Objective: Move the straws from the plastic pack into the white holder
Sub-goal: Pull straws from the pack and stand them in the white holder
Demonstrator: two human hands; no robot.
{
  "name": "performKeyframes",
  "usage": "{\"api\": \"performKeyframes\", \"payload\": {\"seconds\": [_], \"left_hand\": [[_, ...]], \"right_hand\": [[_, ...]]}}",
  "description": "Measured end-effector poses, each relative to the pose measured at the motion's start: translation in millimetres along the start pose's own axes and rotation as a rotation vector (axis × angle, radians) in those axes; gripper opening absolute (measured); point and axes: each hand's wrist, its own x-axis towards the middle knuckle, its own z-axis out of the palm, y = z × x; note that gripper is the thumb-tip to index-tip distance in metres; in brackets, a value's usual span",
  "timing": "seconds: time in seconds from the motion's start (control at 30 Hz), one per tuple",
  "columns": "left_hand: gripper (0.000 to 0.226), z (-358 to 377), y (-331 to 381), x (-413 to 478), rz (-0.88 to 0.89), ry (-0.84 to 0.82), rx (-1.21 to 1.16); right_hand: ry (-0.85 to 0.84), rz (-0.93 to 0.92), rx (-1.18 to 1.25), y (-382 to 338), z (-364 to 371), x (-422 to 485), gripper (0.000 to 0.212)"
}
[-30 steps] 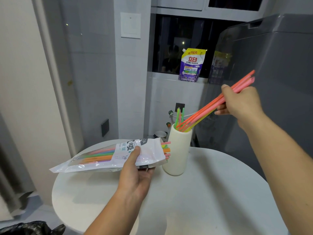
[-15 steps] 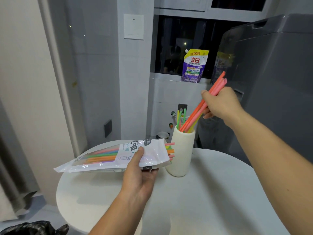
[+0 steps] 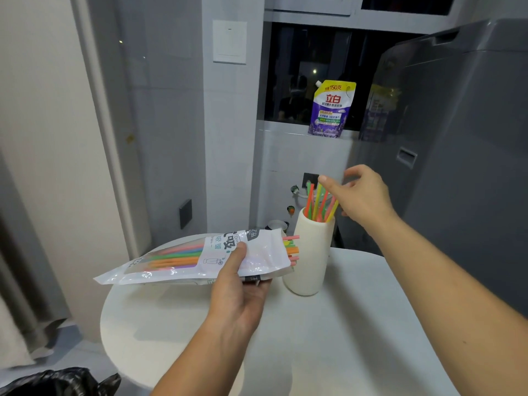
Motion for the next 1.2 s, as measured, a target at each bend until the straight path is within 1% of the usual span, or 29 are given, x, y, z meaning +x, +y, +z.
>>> {"api": "performKeyframes", "payload": {"seconds": [0.07, 0.13, 0.2, 0.23, 0.27, 0.33, 0.4, 0.43, 0.5, 0.57, 0.67, 0.73, 0.8, 0.9, 1.03, 1.1, 1.2], "left_hand": [[0.048, 0.6, 0.6, -1.4, 0.003, -0.005, 0.001], [0.047, 1.3, 2.2, -2.8, 0.006, -0.01, 0.002], [0.047, 1.7, 4.1, -4.1, 0.006, -0.021, 0.005], [0.047, 1.9, 5.2, -4.8, 0.008, -0.028, 0.007], [0.046, 2.1, 6.2, -5.4, 0.009, -0.035, 0.009], [0.044, 3.3, 7.7, -7.4, 0.008, -0.051, 0.017], [0.043, 4.9, 7.5, -10.3, 0.01, -0.083, 0.044], [0.043, 6.0, 6.9, -11.0, 0.017, -0.1, 0.063], [0.042, 6.4, 4.5, -13.5, 0.034, -0.122, 0.103], [0.043, 5.6, 2.7, -14.4, 0.052, -0.136, 0.134], [0.043, 3.5, 3.6, -13.3, 0.08, -0.137, 0.161], [0.043, 2.3, 3.7, -12.4, 0.088, -0.136, 0.17], [0.043, 2.1, 3.1, -11.8, 0.086, -0.123, 0.163], [0.045, 2.7, 4.9, -10.8, 0.09, -0.11, 0.14], [0.044, 2.3, 11.0, -10.8, 0.097, -0.093, 0.108], [0.043, 2.3, 10.1, -12.4, 0.092, -0.089, 0.106], [0.04, 3.3, 6.3, -15.0, 0.087, -0.086, 0.111]], "right_hand": [[0.088, -0.05, 0.023, -1.7, -3.3, -10.2, 0.069], [0.211, -0.106, 0.047, -4.6, -7.3, -24.3, 0.052], [0.266, -0.123, 0.135, -6.7, -9.1, -40.9, 0.034], [0.237, -0.097, 0.186, -6.5, -7.7, -50.3, 0.033], [0.186, -0.055, 0.22, -5.9, -5.0, -61.6, 0.036], [0.047, 0.027, 0.256, -1.0, 6.0, -83.0, 0.047], [-0.103, 0.102, 0.295, 1.9, 19.5, -99.9, 0.054], [-0.164, 0.125, 0.317, 2.3, 26.2, -105.1, 0.055], [-0.222, 0.166, 0.401, 2.6, 35.2, -111.5, 0.05], [-0.22, 0.169, 0.504, 1.3, 39.5, -116.2, 0.04], [-0.206, 0.111, 0.529, 2.2, 42.0, -122.0, 0.028], [-0.223, 0.103, 0.545, 4.0, 42.3, -122.2, 0.024], [-0.23, 0.104, 0.54, 6.7, 42.8, -120.2, 0.027], [-0.188, 0.116, 0.54, 11.8, 39.6, -115.8, 0.028], [-0.144, 0.193, 0.637, 15.5, 31.3, -112.8, 0.034], [-0.171, 0.199, 0.682, 13.1, 31.0, -116.3, 0.035], [-0.206, 0.177, 0.638, 10.8, 36.0, -120.9, 0.03]]}}
